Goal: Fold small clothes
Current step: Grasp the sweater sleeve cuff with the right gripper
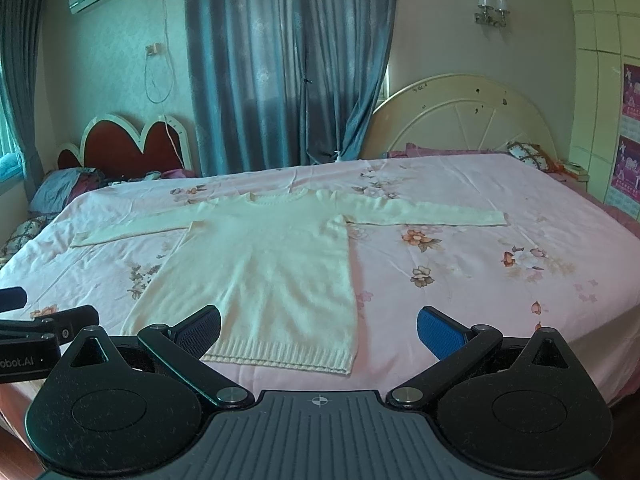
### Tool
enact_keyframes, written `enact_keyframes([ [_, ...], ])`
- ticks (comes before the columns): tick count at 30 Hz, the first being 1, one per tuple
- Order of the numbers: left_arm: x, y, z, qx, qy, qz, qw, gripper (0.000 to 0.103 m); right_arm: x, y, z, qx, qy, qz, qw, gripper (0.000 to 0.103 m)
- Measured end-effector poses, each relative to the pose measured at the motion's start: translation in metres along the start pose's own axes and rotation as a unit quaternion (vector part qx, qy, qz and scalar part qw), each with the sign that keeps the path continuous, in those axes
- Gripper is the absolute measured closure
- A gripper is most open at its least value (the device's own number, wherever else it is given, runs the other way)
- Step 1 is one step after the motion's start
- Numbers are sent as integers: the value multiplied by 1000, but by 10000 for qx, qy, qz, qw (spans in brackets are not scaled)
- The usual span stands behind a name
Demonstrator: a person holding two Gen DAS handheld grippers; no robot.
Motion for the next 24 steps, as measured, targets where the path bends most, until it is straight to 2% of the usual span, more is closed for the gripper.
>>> enact_keyframes([
  [9, -12, -26, 53, 27, 200, -180, 9996, 0, 6, -27, 46, 41, 88, 148, 9998, 0],
  [16, -30, -52, 105, 40, 529, -276, 9982, 0, 7, -55, 99, 105, 320, 231, 9992, 0],
  [21, -41, -71, 134, 186, 555, -317, 9978, 0, 9, -73, 129, 161, 508, 276, 9982, 0],
  [24, -39, -81, 156, 56, 634, -318, 9975, 0, 19, -81, 146, 168, 658, 319, 9972, 0],
])
Point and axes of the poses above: each gripper's, at about its wrist camera, not at the fingertips, and z roughly the way its jaws point, x to its right, y to its underside, the point moved 1 cm from there along z, roughly the way its jaws point, and after that the axes turned 3 degrees about y, right-handed, at the moved point
